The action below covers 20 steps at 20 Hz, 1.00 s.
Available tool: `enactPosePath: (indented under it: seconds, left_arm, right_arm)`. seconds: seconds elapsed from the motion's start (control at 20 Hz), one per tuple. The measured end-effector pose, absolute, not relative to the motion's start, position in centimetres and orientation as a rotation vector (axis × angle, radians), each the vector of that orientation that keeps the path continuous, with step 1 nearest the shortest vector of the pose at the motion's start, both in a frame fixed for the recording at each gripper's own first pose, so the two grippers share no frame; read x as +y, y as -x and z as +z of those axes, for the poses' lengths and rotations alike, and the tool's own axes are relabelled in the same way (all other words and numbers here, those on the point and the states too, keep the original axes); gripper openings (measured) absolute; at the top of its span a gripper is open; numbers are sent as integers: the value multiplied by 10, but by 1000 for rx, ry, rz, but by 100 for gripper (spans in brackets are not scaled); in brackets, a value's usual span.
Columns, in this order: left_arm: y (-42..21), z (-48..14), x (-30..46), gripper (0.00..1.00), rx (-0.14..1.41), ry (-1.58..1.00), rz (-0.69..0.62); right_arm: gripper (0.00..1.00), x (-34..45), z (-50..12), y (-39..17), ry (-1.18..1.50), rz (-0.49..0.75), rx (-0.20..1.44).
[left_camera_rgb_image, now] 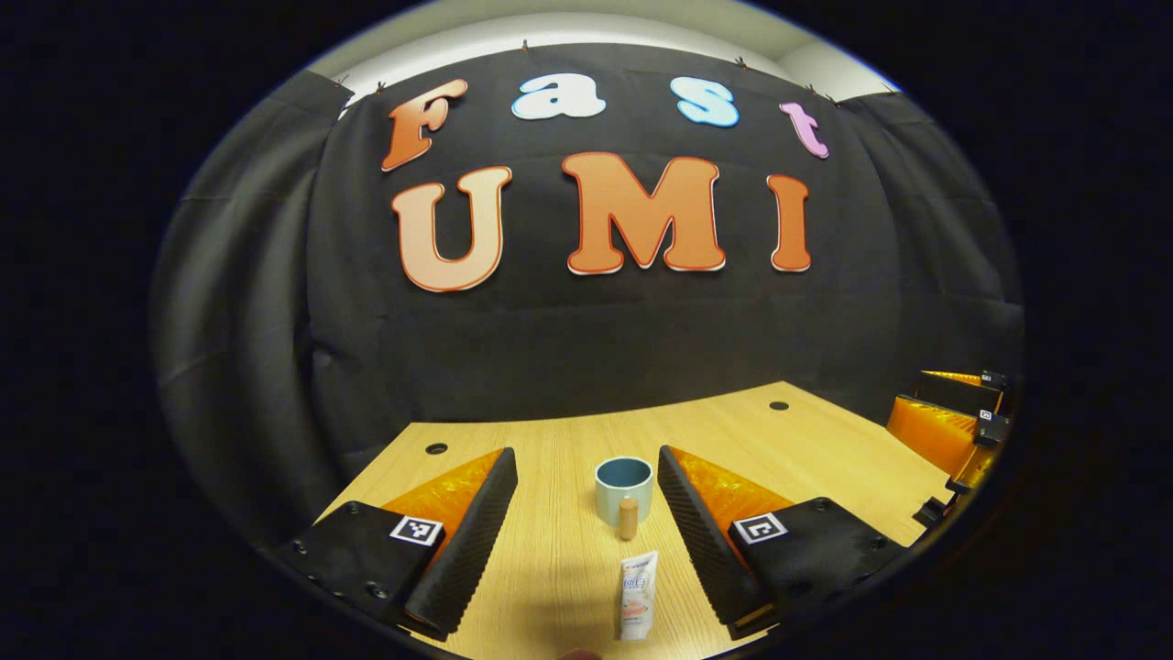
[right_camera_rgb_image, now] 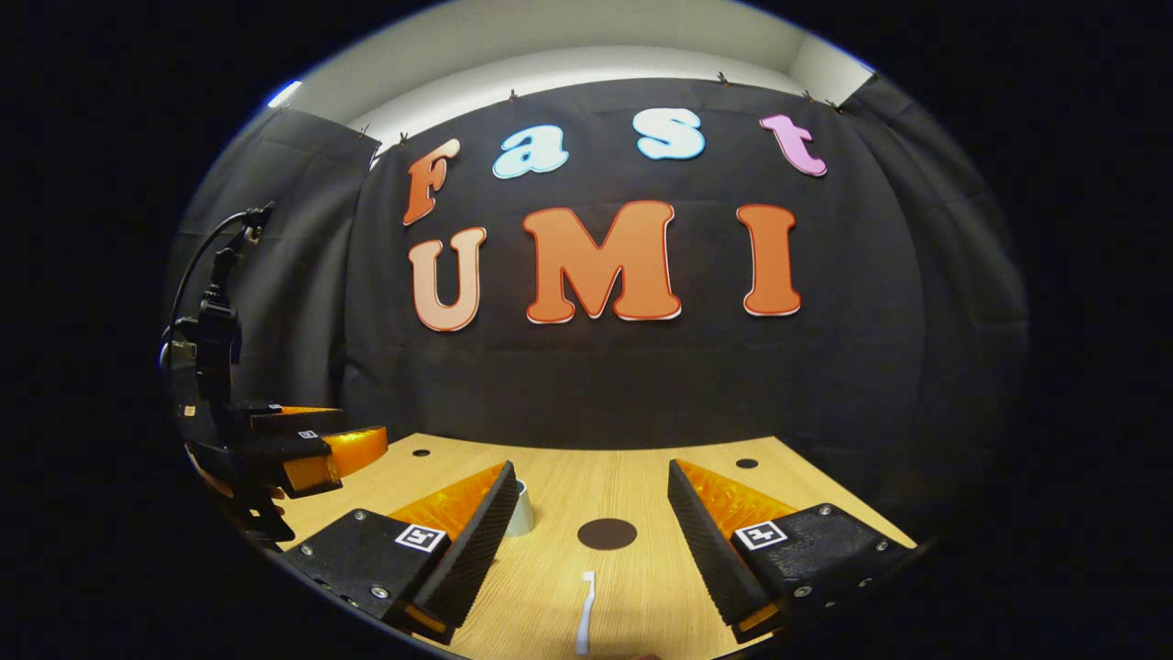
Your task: Put the toothbrush and toothpaste on the desktop into the cup, then pick up the cup and place it on the coaster on the desktop.
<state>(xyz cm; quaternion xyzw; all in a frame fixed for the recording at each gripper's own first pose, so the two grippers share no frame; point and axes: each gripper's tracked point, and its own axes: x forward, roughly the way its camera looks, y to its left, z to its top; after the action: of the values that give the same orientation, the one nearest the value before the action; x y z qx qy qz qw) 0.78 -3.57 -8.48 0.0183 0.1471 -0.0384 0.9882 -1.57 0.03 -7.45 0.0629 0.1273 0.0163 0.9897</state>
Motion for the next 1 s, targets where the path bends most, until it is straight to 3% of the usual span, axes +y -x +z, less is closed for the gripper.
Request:
enactPosePath:
  seconds: [1.0]
  left_arm:
    - [5, -232, -79, 100, 720, -36, -213]
  right_arm:
    - [99, 12, -199, 25, -158, 48, 639]
